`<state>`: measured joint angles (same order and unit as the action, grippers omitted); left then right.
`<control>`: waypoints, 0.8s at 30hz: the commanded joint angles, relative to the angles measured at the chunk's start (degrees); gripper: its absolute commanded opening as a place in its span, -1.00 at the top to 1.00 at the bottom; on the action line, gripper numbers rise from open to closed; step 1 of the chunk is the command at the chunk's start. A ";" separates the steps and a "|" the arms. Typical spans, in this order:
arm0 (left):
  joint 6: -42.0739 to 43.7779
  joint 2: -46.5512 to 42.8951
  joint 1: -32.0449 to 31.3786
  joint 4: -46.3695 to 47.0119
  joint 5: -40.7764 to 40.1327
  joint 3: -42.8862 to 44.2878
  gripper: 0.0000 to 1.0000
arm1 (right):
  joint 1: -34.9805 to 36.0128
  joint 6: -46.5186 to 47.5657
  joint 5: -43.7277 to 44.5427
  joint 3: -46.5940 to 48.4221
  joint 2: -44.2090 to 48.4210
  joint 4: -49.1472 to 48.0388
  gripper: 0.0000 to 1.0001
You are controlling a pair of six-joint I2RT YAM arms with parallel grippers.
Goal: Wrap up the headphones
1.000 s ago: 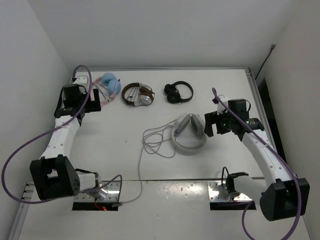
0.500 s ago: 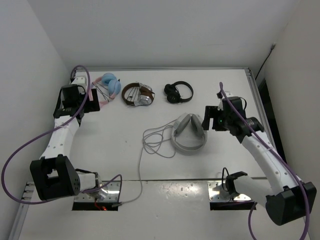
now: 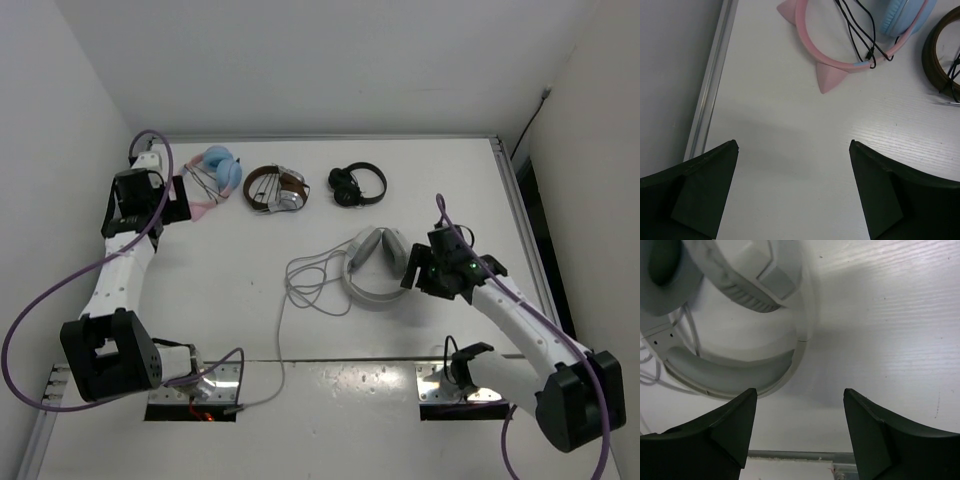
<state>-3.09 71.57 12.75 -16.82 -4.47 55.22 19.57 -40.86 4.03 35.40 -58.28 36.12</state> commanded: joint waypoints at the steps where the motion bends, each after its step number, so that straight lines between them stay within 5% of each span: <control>1: -0.33 -0.73 0.87 3.28 -0.37 -0.20 -0.98 | -1.72 -3.44 -0.87 -1.03 -1.39 -2.28 -0.40; 16: -0.33 5.32 5.87 6.27 2.35 -2.66 -0.98 | -7.26 -4.58 -3.51 1.07 -11.14 -6.67 -0.43; 24: -0.33 7.36 8.34 6.27 3.42 -2.66 -0.98 | -7.26 -5.72 -1.57 5.38 -19.49 -7.38 -0.17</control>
<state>-3.07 78.98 20.01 -12.62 -2.28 52.51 12.51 -45.12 1.34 38.09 -75.55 30.72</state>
